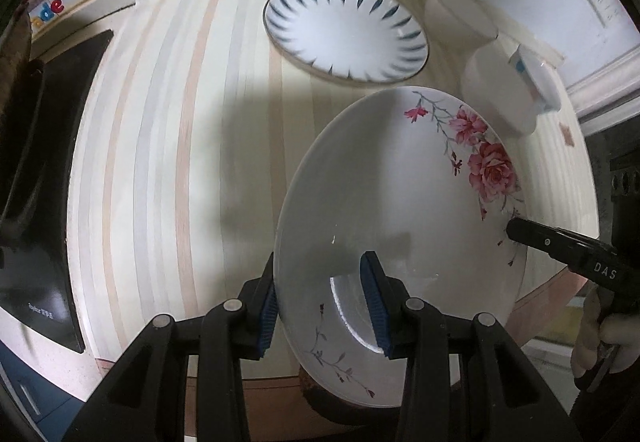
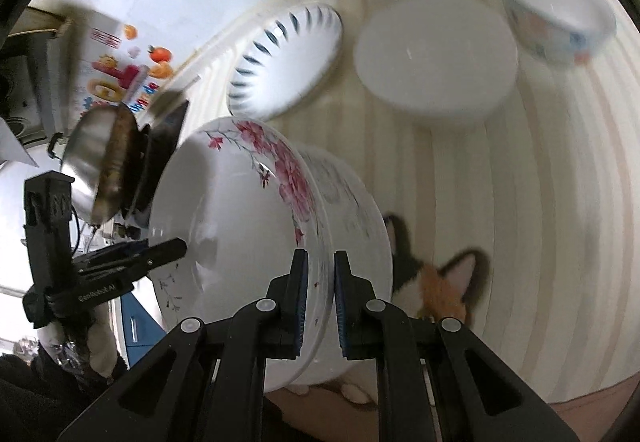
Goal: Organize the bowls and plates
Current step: 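Stack the pink-flower plate onto the grey-flower plate held by the right gripper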
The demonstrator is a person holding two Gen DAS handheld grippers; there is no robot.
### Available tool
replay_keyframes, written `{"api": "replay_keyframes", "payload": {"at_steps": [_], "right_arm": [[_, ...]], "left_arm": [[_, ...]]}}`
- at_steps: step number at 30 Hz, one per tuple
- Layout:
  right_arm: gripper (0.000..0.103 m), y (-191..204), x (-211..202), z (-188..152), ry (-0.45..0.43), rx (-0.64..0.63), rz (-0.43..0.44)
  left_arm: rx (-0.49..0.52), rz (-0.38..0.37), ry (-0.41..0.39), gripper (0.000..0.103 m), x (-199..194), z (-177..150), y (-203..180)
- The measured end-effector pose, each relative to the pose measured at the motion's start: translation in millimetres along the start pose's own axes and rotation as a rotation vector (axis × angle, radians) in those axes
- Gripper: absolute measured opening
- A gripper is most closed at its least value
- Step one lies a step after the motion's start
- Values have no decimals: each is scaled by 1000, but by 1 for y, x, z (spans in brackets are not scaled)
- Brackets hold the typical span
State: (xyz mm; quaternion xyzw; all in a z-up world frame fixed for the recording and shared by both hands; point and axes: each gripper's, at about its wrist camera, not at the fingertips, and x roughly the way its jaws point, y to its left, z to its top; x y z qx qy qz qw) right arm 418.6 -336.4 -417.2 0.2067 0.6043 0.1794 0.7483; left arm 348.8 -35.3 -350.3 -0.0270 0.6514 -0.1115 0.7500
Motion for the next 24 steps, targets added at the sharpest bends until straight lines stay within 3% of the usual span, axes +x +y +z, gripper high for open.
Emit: {"api": "replay_keyframes", "payload": {"at_steps": [11,24], "right_arm": [[14,-7,34,-9,55,28,-4],[14,-8,34,-1,48,24,-45]], "left_arm": [[21,63,64,36,26,-5,-2],[40,86,99,36,50,-1,-8]]}}
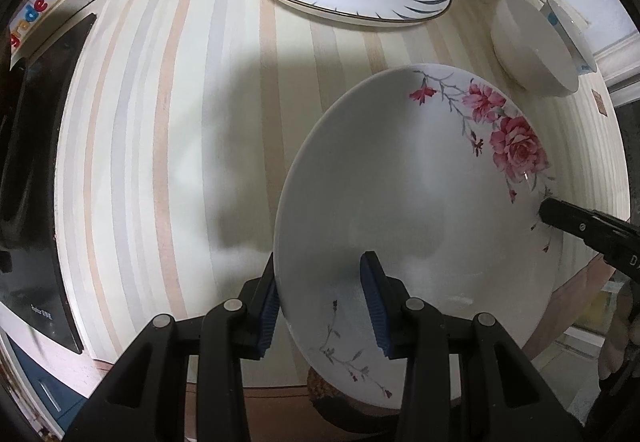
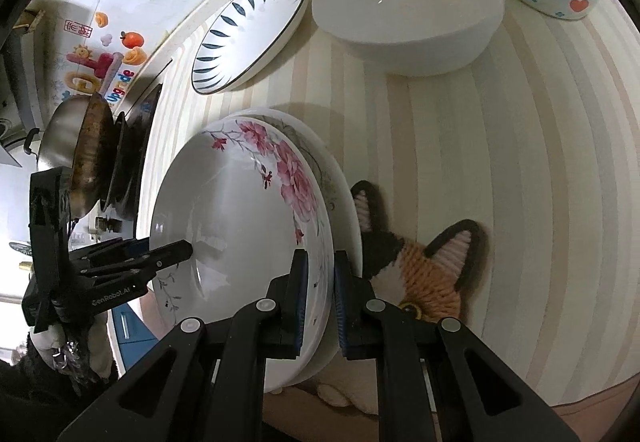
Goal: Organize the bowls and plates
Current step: 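Stack the pink-flower plate onto the grey-flower plate held by the right gripper, then open the left gripper and move it to the blue-striped plate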
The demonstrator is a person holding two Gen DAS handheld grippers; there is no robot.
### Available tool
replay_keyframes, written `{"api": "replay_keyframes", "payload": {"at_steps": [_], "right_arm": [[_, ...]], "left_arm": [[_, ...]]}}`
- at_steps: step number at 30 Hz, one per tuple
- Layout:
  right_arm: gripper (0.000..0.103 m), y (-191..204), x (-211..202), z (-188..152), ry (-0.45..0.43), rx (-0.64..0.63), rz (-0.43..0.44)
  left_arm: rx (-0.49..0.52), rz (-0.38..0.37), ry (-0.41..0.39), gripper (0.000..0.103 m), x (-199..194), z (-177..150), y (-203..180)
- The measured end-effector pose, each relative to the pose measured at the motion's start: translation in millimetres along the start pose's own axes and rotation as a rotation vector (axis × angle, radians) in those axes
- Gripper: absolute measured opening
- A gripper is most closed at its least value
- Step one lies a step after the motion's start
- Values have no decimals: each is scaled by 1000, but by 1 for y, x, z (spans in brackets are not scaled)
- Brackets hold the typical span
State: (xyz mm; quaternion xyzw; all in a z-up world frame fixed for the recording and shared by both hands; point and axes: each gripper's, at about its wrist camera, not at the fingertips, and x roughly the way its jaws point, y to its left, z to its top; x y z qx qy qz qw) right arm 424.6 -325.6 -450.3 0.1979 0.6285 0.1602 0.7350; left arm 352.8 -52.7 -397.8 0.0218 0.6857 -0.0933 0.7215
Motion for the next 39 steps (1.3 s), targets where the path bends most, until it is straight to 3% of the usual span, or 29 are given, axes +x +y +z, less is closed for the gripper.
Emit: {"api": "replay_keyframes", "payload": {"at_steps": [7,18,26,39], "right_arm": [[14,3,-8,1,-35,-21,-38],[16,7,-9,-2,-8,10,-83],[17,11,-18,-6,3,16,-157],[17,51,-71,-28,16,-7,-164]], "left_arm": [[16,23,-4,36,8,0,-6],[19,31,-15,36,2,-5,-5],[30,38,-28,36,-17,-11,-7],[21,-16,-99,36,-84,-25,-4]]}}
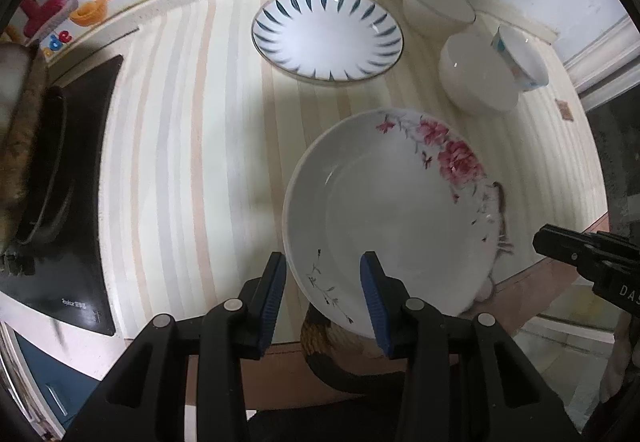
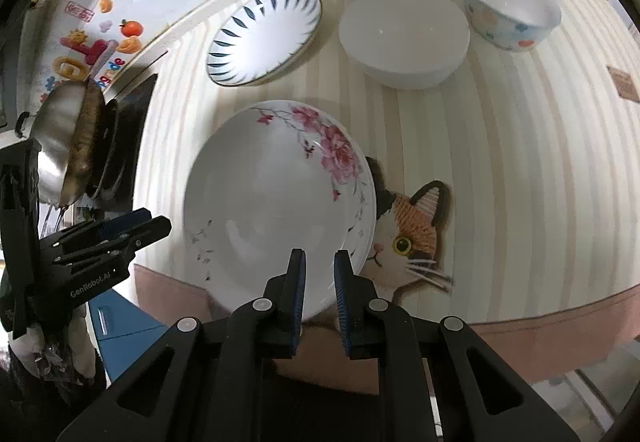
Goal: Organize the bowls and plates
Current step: 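Open the left gripper and move it to the blue-striped plate, then grasp the blue-striped white plate rim with the left gripper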
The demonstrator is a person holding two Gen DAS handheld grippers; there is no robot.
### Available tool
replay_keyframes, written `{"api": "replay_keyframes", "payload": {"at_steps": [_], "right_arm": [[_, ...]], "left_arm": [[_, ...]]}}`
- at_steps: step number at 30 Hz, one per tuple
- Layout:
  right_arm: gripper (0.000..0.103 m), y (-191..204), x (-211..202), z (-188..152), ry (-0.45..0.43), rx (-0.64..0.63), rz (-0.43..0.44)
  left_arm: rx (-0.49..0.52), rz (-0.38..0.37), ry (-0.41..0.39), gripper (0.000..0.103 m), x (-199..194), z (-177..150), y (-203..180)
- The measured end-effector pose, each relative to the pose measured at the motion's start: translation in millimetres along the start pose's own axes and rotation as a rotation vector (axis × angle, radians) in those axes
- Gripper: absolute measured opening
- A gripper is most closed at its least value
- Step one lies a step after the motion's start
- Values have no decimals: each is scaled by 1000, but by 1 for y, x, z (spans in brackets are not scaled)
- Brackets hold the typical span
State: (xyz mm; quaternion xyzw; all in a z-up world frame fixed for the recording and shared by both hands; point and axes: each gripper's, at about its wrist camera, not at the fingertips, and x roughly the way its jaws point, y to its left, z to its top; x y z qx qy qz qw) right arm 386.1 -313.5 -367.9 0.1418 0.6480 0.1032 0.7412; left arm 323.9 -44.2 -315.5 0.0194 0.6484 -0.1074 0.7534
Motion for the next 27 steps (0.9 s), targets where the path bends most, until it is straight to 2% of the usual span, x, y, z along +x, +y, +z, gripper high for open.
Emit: {"api": "replay_keyframes", "payload": {"at_steps": [5,9,13,16,20,24,27], "right_arm": [[18,7,-24,6,-19,7,11],[38,11,-34,34,-50,11,30],[43,17,-30,80,-93,7,23],[44,21,-16,123,-118,9,26],[44,23,19,180,-104,28,24],[44,18,56,224,-73,48,-22],[44,11,78,242,-44,68,-42]], "left_arm": [[-25,-16,-56,37,-22,22,5],[-63,-22,-96,37,-26,58,21],[-127,-17,-120,37,-12,101,45],[-192,-45,-83,37,19,144,70],[-241,-75,-17,37,60,185,91],[-259,-81,48,37,95,212,101],[-245,-86,91,37,118,224,103]]}}
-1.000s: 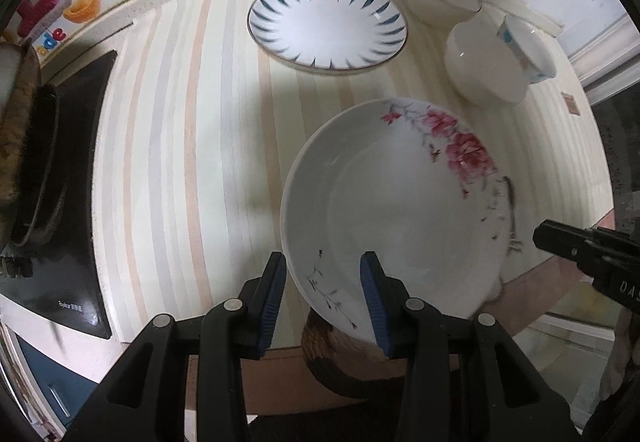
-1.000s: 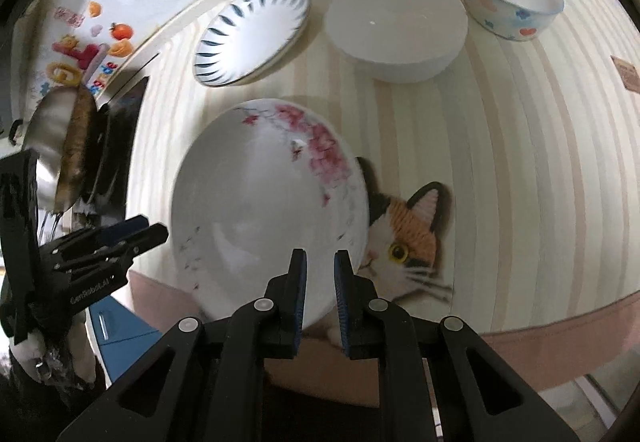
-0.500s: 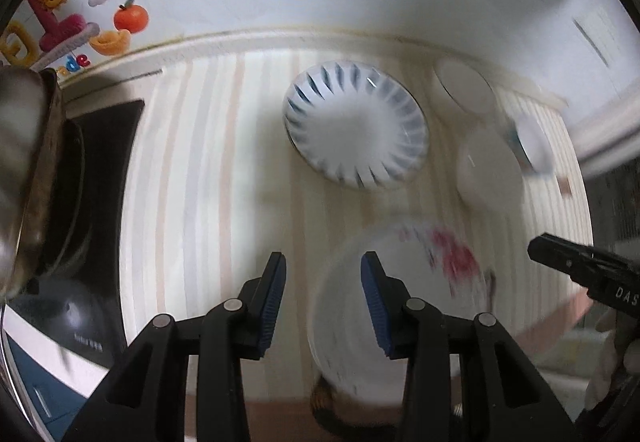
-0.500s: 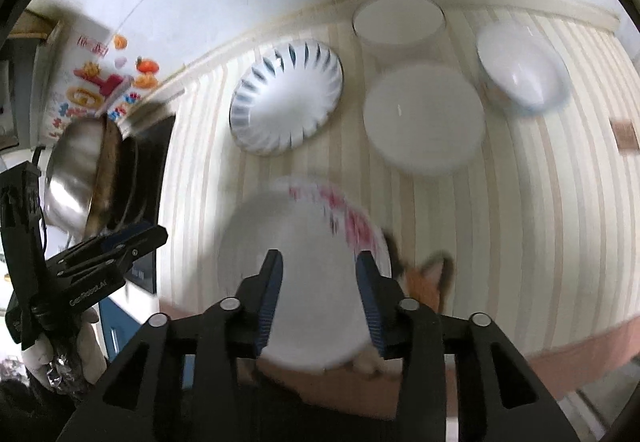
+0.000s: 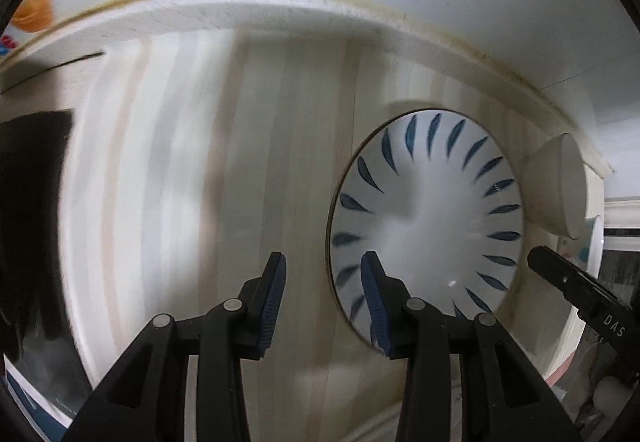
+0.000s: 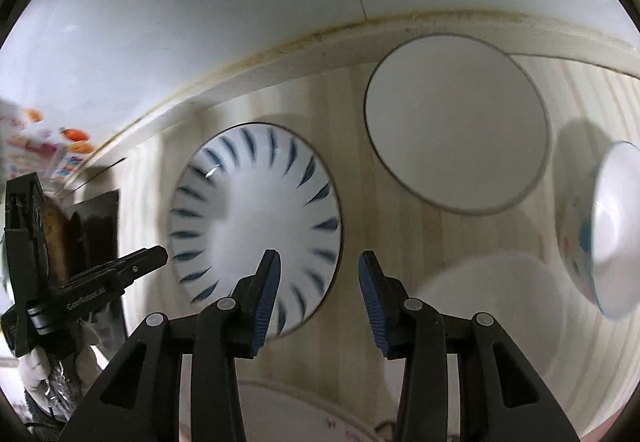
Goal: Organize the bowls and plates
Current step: 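Grasp the blue-striped white plate rim with the left gripper, then stack the blue-striped plate onto the plates held by the right gripper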
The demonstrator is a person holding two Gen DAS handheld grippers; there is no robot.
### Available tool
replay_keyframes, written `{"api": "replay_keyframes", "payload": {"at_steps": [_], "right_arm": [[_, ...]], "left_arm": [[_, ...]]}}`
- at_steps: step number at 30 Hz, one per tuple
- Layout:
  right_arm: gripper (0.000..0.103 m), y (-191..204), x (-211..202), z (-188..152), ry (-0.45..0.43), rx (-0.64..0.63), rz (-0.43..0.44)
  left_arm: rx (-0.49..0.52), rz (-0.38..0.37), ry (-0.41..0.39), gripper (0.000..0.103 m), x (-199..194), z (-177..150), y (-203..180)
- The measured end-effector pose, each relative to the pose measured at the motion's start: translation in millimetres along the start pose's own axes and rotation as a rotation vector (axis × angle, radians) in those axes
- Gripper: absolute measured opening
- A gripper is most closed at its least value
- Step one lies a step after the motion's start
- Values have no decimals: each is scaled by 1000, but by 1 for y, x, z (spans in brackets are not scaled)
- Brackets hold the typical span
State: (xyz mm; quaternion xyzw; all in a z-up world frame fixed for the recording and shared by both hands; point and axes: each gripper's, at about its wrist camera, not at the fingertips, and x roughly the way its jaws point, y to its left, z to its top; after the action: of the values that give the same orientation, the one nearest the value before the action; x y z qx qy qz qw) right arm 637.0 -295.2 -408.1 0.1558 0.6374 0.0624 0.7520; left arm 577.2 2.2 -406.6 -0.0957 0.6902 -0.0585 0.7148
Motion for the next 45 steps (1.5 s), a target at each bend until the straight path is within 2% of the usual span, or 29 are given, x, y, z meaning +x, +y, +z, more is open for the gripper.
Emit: {"api": "replay_keyframes", "payload": {"at_steps": [2,4,6,9,12,13,18,25,31,38,45], "right_arm": [[43,-3,11,7,8,1,-17],[41,-5,20,11,14,-2,-23],[32,-5,27,14,16,-7,-33],[26,-3,33,16,9,-32,-56],[13,2,40,18,15,-52,-57],[12,3,44,18,20,-58,-56],[11,9,47,16,13,-86,-83],[11,10,38,10,8,-83,-54],[11,15,19,-2,1,-95,-27],[11,18,-25,-32,-36,-117,-3],[11,11,-68,-86,-36,-132,20]], "left_arm": [[25,-6,42,37,15,5,-3],[45,1,50,36,22,5,-5],[75,8,21,36,21,4,-10],[100,-9,-4,25,21,5,-15],[108,3,-20,24,20,6,-19],[106,4,-20,24,20,6,-19],[107,14,-25,24,18,0,-23],[133,40,-50,24,2,-5,-42],[150,34,-72,24,-25,-7,-53],[199,32,-137,24,-66,-44,-75],[205,-6,-173,24,-99,-87,-87]]}}
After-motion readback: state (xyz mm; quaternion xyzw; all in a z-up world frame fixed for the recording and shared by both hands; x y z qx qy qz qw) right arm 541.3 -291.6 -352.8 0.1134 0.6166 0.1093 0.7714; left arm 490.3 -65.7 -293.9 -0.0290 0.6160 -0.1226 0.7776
